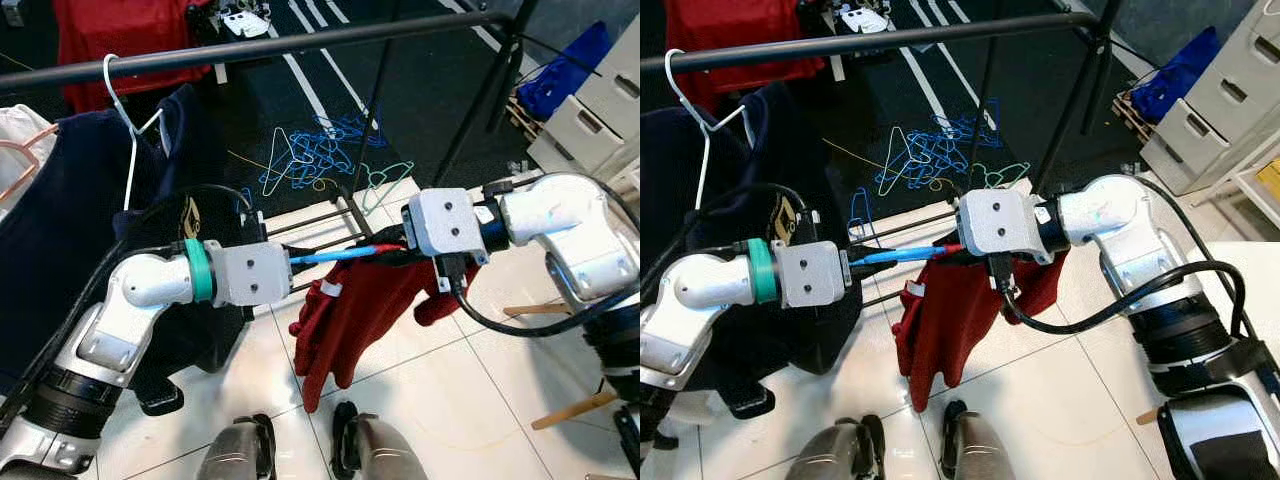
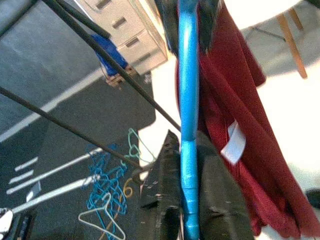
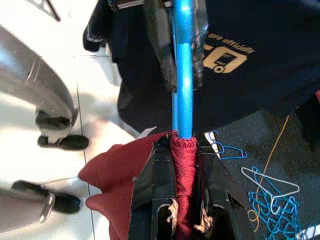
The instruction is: Hang hanger
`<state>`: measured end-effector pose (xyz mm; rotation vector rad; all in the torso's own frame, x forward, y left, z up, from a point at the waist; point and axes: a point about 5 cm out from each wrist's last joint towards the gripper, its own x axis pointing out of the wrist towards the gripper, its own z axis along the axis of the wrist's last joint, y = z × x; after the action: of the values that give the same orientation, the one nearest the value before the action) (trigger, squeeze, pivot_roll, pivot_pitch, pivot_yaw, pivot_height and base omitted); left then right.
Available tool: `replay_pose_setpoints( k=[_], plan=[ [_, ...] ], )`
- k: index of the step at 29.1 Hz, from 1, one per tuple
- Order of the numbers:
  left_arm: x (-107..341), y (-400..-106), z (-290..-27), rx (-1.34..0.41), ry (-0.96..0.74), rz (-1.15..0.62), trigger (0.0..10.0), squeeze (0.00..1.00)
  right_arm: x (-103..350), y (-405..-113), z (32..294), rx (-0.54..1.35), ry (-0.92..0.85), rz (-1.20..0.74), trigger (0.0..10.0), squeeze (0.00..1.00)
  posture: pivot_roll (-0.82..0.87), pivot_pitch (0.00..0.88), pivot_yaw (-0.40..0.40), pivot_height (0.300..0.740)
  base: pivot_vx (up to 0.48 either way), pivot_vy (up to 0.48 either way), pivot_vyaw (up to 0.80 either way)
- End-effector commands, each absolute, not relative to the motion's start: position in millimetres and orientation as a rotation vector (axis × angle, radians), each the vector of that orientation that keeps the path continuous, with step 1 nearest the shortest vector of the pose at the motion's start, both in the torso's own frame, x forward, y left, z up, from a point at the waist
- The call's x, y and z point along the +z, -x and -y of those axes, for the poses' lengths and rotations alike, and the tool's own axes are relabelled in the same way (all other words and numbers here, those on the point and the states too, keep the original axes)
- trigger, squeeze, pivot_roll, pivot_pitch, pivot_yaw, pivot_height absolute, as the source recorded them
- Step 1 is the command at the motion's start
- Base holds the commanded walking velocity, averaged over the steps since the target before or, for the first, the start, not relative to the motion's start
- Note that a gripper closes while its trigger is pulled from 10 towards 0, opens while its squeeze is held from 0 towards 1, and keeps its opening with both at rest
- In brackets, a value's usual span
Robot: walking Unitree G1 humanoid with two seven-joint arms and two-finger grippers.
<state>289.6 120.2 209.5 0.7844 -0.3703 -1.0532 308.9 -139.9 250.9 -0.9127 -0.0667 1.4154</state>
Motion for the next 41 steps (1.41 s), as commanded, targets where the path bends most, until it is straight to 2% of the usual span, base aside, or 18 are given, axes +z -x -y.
replay_pose_setpoints(
  k=[1, 8, 9, 16, 20, 24, 26, 28, 31, 32, 41],
  plan=[
    [221.7, -283.1, -106.7, -1.096, -0.754, 0.469, 10.0, 1.00, 248.7, -305.1, 132.1, 1.453, 0.864, 0.100, 0.0, 0.00, -0.13, 0.122, 0.027, 0.740, 0.000, 0.000, 0.00],
    [231.4, -285.8, -107.9, -1.093, -0.695, 0.478, 10.0, 1.00, 248.6, -300.8, 140.0, 1.446, 0.854, 0.083, 0.0, 0.00, -0.13, 0.119, 0.033, 0.740, 0.000, 0.000, 0.00],
    [235.1, -286.1, -109.7, -1.088, -0.668, 0.474, 10.0, 0.00, 248.7, -300.6, 144.0, 1.436, 0.857, 0.074, 0.0, 0.00, -0.13, 0.119, 0.033, 0.740, 0.000, 0.000, 0.00],
    [244.0, -278.2, -122.0, -1.142, -0.575, 0.415, 10.0, 0.00, 252.5, -303.1, 157.5, 1.367, 0.865, 0.064, 0.0, 0.00, -0.14, 0.121, 0.030, 0.740, 0.000, 0.000, 0.00],
    [253.9, -271.4, -141.2, -1.183, -0.469, 0.350, 10.0, 0.00, 255.3, -307.5, 169.8, 1.280, 0.855, 0.057, 0.0, 0.00, -0.13, 0.121, 0.032, 0.740, 0.000, 0.000, 0.00],
    [262.7, -270.5, -163.0, -1.122, -0.312, 0.307, 10.0, 0.00, 258.5, -309.6, 179.8, 1.195, 0.827, 0.068, 0.0, 0.00, -0.13, 0.124, 0.039, 0.740, 0.000, 0.000, 0.00],
    [262.7, -270.5, -163.0, -1.122, -0.312, 0.307, 10.0, 0.00, 258.5, -309.6, 179.8, 1.195, 0.827, 0.068, 0.0, 0.00, -0.13, 0.124, 0.039, 0.740, 0.000, 0.000, 0.00],
    [263.3, -271.1, -171.1, -1.048, -0.212, 0.301, 10.0, 0.00, 267.0, -314.6, 184.1, 1.109, 0.826, 0.112, 0.0, 0.00, -0.14, 0.127, 0.050, 0.740, 0.000, 0.000, 0.00],
    [256.1, -271.5, -174.1, -0.978, -0.179, 0.269, 10.0, 0.00, 278.6, -319.1, 184.8, 1.047, 0.827, 0.164, 0.0, 0.00, -0.14, 0.128, 0.054, 0.740, 0.000, 0.000, 0.00],
    [245.2, -271.8, -171.9, -0.937, -0.159, 0.225, 10.0, 0.00, 287.7, -321.2, 182.5, 1.024, 0.822, 0.201, 10.0, 0.00, -0.15, 0.130, 0.053, 0.740, 0.000, 0.000, 0.00],
    [213.4, -266.3, -160.4, -0.844, -0.063, 0.081, 10.0, 0.00, 305.8, -323.0, 172.6, 1.031, 0.853, 0.270, 10.0, 0.00, -0.16, 0.137, 0.046, 0.740, 0.000, 0.000, 0.00]
  ],
)
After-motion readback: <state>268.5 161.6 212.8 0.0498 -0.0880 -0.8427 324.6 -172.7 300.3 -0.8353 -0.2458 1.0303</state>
